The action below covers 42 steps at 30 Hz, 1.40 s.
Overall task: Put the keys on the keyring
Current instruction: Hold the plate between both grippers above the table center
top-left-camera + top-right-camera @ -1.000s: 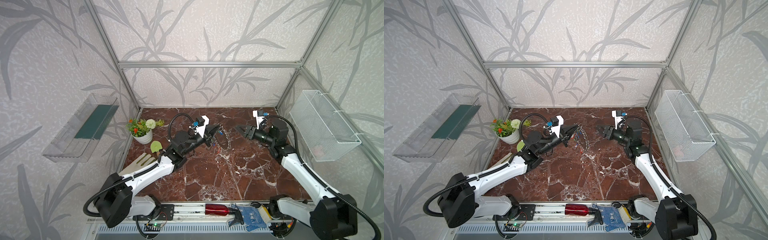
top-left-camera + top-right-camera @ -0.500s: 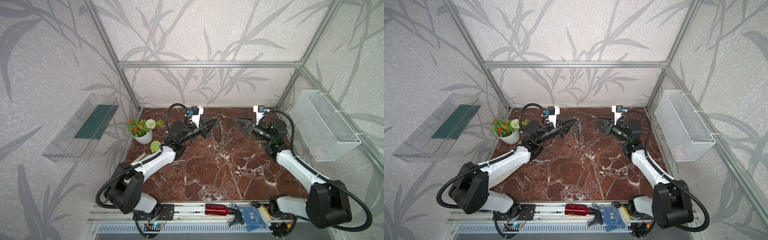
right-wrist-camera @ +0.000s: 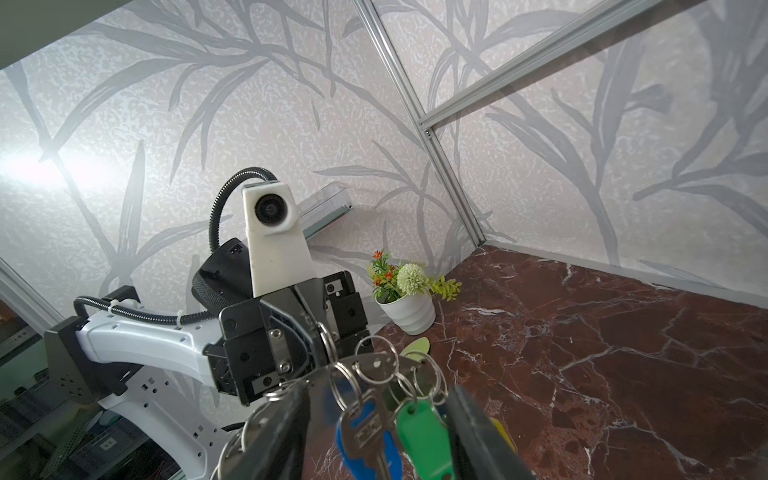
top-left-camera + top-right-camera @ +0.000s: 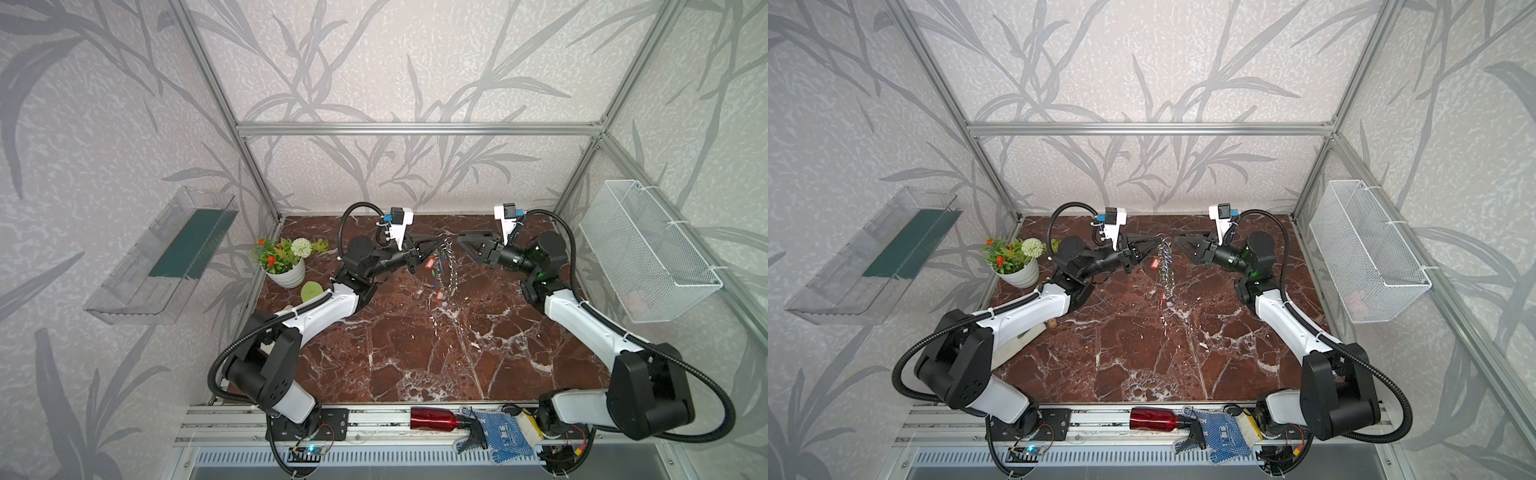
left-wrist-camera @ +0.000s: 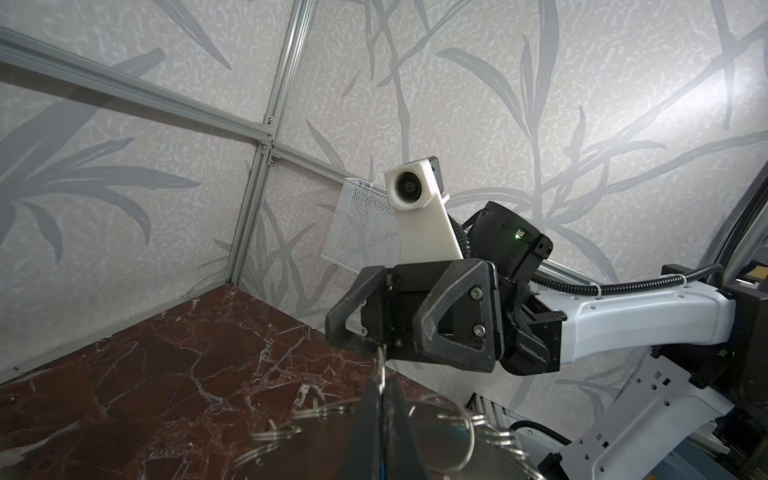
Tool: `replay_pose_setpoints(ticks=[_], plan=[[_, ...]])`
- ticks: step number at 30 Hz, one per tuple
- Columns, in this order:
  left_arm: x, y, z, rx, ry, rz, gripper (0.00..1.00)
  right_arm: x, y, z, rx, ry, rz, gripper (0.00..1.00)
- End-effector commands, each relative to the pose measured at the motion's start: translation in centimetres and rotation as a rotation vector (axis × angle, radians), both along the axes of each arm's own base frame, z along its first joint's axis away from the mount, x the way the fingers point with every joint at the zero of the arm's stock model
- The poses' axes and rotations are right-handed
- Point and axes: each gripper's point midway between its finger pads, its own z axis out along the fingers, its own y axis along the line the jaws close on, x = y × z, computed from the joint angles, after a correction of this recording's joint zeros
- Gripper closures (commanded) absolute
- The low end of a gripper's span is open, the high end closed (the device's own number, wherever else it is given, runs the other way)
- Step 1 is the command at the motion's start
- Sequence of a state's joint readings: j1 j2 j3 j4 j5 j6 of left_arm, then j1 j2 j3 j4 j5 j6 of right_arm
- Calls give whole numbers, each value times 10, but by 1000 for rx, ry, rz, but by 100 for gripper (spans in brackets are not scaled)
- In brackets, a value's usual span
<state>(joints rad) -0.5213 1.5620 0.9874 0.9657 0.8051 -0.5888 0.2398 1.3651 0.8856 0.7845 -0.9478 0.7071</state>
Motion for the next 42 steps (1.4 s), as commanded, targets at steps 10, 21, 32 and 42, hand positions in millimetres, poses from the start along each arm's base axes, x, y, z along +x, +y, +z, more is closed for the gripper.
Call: replay_pose_setpoints(ticks=[10,21,32,42], plan=[[-14,2,35,-61,-98,-67,100,-12,24,16,11,-58,138,64],[-10,1,31,-56,-90,-53,100,-18,30,14,8,-57,167,76],[-9,1,26,-49,-80,-46,100,-18,31,15,29,-51,192,75],[-9,1,24,-45,-74,-43,100,-19,33,14,29,-45,199,87]])
